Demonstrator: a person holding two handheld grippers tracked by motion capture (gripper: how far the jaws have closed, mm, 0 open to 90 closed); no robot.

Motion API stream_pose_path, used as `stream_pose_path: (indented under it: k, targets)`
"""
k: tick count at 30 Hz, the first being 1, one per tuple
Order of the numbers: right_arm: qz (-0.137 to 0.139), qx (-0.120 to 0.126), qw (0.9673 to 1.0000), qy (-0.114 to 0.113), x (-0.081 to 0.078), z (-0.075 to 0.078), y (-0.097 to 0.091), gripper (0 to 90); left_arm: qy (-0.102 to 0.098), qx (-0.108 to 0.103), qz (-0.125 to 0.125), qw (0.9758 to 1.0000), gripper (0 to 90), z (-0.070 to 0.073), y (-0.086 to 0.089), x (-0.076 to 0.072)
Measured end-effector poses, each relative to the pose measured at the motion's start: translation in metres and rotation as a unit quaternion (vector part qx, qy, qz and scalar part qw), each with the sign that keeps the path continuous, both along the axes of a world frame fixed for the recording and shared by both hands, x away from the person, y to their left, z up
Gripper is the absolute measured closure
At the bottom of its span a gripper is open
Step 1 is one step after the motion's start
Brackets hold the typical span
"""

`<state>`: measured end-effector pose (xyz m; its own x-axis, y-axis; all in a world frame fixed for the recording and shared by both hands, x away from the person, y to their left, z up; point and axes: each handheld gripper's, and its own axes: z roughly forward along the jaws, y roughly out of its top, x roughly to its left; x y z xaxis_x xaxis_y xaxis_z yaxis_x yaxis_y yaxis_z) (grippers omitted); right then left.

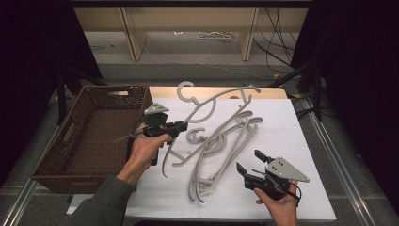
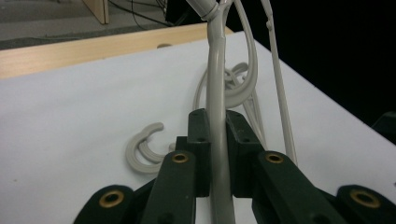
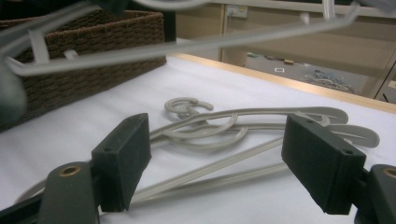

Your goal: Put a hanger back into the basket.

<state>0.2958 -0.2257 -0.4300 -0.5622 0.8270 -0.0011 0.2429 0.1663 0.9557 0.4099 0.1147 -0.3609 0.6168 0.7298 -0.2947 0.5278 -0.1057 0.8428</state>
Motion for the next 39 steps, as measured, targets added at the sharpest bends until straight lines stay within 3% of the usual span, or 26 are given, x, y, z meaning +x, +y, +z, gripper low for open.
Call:
stream_pose_path:
  k: [1, 2, 3, 5, 10, 14, 20, 21, 27, 31, 34, 39]
  targets:
    - [0.000, 0.000, 1.0000, -0.001, 0.000, 0.000, 0.000, 24.8, 0.000, -0.017, -0.006, 0.9998, 81.8, 0.008, 0.008, -0.004]
    - [0.002, 0.000, 1.0000, 0.000, 0.000, 0.000, 0.000, 24.8, 0.000, -0.017, -0.006, 0.9998, 81.8, 0.008, 0.008, -0.004]
    - [0.001, 0.001, 1.0000, 0.000, 0.001, -0.001, 0.000, 24.7, -0.012, 0.000, 0.001, 0.9999, 81.8, 0.016, 0.016, -0.010]
    - [0.001, 0.002, 1.0000, -0.001, 0.001, -0.001, 0.000, 24.8, -0.023, 0.007, 0.002, 0.9997, 81.7, 0.023, 0.024, -0.013]
    - [0.000, -0.002, 1.0000, 0.002, 0.000, -0.001, 0.001, 24.8, -0.024, 0.005, 0.002, 0.9997, 81.7, 0.037, 0.044, -0.019]
    - [0.002, -0.006, 1.0000, 0.005, 0.000, -0.001, 0.001, 24.8, -0.035, 0.010, 0.026, 0.9990, 81.7, 0.047, 0.072, -0.024]
    - [-0.002, 0.000, 1.0000, 0.000, 0.001, -0.002, 0.002, 24.8, -0.045, 0.021, 0.064, 0.9967, 81.8, 0.050, 0.100, -0.024]
    - [0.001, 0.000, 1.0000, 0.000, 0.001, -0.002, 0.002, 24.8, -0.048, 0.023, 0.078, 0.9956, 81.8, 0.051, 0.112, -0.024]
    - [0.001, -0.001, 1.0000, 0.003, 0.002, -0.003, 0.003, 23.4, -0.043, -0.008, 0.116, 0.9923, 81.7, 0.048, 0.146, -0.018]
    - [0.000, -0.002, 1.0000, 0.007, 0.003, -0.004, 0.003, 22.0, -0.045, -0.015, 0.134, 0.9898, 81.7, 0.046, 0.164, -0.016]
    - [0.001, -0.002, 0.9999, 0.011, 0.003, -0.004, 0.003, 21.1, -0.046, -0.015, 0.140, 0.9890, 81.7, 0.045, 0.172, -0.015]
    - [0.001, -0.001, 0.9999, 0.011, 0.003, -0.004, 0.004, 17.4, -0.049, -0.008, 0.161, 0.9857, 81.7, 0.041, 0.195, -0.012]
